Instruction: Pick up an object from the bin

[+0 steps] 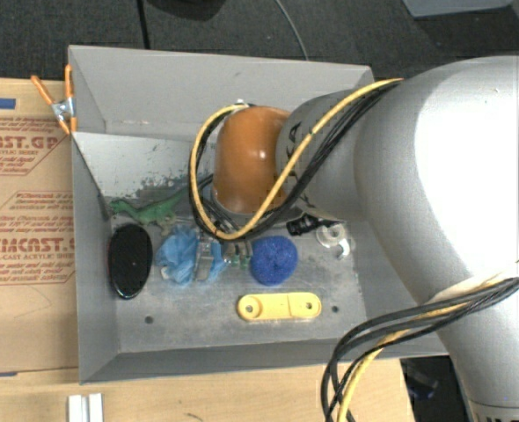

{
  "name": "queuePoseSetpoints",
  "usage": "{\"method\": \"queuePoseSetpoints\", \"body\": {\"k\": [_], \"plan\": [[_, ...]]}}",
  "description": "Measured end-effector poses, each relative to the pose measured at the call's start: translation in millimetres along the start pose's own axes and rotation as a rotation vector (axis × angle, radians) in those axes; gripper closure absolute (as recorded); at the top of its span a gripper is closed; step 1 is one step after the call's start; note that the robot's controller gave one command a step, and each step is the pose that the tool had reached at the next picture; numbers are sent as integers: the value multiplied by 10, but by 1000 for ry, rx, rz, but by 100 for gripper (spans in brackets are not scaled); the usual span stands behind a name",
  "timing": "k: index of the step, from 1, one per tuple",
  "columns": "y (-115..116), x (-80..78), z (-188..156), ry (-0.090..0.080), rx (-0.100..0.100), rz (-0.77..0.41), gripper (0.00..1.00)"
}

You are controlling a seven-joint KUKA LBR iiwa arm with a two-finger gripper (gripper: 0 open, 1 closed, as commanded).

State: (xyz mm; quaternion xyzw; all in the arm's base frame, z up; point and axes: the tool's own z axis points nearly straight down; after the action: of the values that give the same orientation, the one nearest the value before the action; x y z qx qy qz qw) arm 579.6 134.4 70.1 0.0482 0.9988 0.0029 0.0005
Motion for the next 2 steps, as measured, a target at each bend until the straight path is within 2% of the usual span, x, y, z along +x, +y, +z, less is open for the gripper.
{"method": "queuePoseSetpoints", "body": {"k": [1, 2], "plan": [[-1, -1, 0, 0, 0, 0, 100], [-40, 51, -420, 7, 2, -6, 100]]}}
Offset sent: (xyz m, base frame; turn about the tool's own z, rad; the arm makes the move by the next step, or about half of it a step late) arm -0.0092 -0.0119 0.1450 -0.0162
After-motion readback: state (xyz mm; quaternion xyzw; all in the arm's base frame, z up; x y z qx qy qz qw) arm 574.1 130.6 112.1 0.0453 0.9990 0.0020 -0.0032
